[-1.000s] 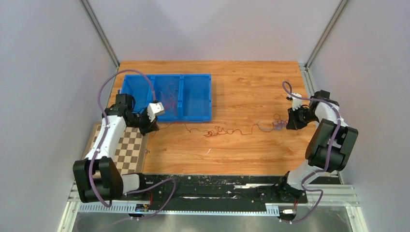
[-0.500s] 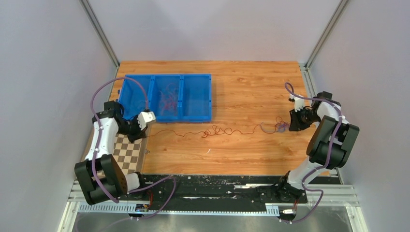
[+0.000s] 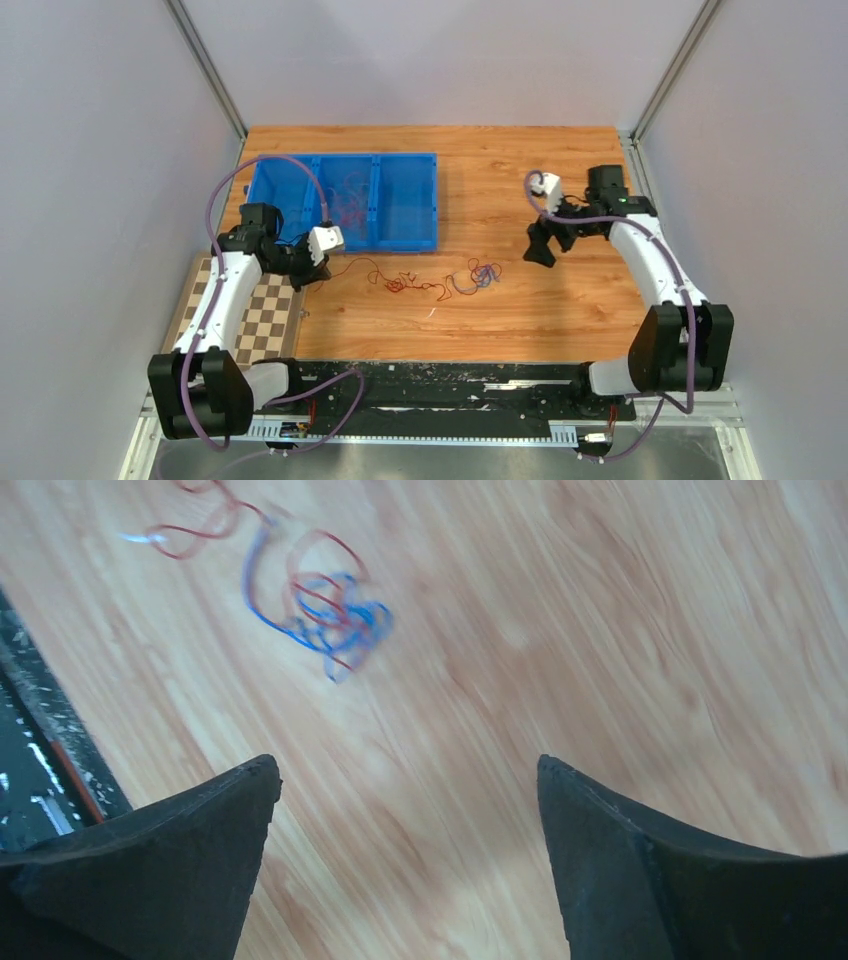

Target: Untangle the cables

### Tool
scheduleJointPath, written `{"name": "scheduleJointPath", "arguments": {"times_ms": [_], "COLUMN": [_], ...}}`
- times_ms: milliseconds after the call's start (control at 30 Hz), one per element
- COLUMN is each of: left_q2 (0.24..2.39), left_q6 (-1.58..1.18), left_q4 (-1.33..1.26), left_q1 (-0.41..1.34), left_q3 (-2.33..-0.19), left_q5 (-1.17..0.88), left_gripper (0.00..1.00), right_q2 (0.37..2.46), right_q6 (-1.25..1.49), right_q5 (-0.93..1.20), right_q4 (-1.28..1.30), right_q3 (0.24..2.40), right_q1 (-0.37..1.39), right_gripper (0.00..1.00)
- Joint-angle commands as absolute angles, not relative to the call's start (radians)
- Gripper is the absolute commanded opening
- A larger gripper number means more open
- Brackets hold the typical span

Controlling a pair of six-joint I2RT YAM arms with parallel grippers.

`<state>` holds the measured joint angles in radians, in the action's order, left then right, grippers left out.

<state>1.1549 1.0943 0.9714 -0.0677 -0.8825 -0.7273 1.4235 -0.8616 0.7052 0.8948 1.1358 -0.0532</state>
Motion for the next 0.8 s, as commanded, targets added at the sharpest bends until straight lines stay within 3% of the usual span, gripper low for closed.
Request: {"name": "scheduleJointPath", "arguments": {"times_ms": [0,233,567,700,767], "left_q2": [1.135,1.130,1.101,1.092,1.087], "left_q6": [0.980,0.891,0.805,0.738,0.674], "left_q4": [0.900,0.860,0.826,0.814,0.806], "left_q1": [-0.064,-0.067,-0.067,-0.075,-0.091], "left_q3": [-0.871,-0.872,-0.880,-0.914,-0.952], "left_q5": [-0.761,-0.761,-0.759,-0.768,-0.795], "left_gripper": [0.00,0.00,0.00,0.00,0.00], "right_q2": [1.376,1.532,1.784,1.838,1.838], "right_q6": [-0.750,-0.645,-0.622,-0.615,-0.617], "right_q5": [0.739,0.688,0.544,0.493,0.473], "right_q4": [0.712,0.494,0.317,0.281,0.278], "right_q3": [1.075,1.073,1.097,1.101,1.088], "right_q1": [0.179,0.517,0.686,0.692,0.693], "right_gripper": [1.00,0.97,0.74,0.53,0.31]}}
